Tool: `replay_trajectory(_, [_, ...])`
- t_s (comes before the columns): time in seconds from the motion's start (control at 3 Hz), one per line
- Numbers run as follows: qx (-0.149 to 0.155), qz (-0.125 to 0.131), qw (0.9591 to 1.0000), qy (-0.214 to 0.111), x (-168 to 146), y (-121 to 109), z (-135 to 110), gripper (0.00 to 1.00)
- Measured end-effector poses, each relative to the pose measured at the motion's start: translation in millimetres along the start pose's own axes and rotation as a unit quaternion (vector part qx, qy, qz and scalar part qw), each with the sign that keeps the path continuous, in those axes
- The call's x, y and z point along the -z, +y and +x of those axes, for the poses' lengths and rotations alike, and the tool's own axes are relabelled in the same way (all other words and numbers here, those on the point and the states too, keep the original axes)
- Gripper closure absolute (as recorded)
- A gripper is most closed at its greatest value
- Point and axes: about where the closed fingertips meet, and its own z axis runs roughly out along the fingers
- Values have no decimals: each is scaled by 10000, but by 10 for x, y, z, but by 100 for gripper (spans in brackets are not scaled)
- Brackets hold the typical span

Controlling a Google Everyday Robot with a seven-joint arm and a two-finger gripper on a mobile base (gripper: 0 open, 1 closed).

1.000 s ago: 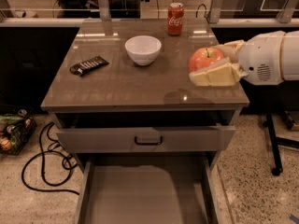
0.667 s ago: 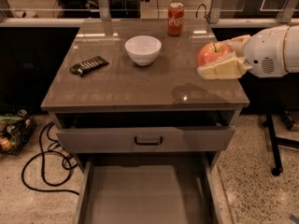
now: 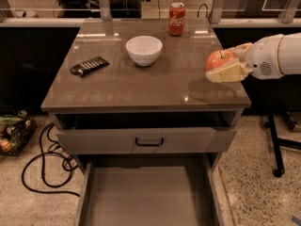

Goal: Pick apple from middle drawer and place on counter

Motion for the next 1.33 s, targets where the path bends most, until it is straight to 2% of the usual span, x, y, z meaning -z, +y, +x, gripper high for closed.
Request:
replay_trajectory(0.67, [-107,-250,9996,76,-520,-254,291,100])
replay_trajectory(1.33, [-94,-600,9981,-118,-985,-316,386,100])
